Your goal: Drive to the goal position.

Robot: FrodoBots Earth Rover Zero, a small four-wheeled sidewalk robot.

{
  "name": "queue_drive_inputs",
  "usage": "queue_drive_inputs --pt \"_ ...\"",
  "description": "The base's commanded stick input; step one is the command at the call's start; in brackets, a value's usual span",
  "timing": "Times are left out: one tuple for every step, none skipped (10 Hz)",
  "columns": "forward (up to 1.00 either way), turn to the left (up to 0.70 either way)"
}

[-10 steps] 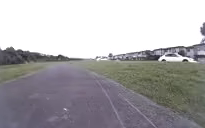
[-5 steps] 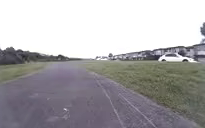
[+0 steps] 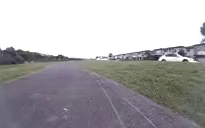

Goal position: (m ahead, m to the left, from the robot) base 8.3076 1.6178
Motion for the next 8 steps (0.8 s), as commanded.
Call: queue_drive_inputs --pt "0.07 0.0" --pt "0.07 0.0" --pt "0.06 0.0" --pt "0.06 0.0" --pt "0.07 0.0" --pt "0.07 0.0" --pt "0.06 0.0" --pt "0.06 0.0"
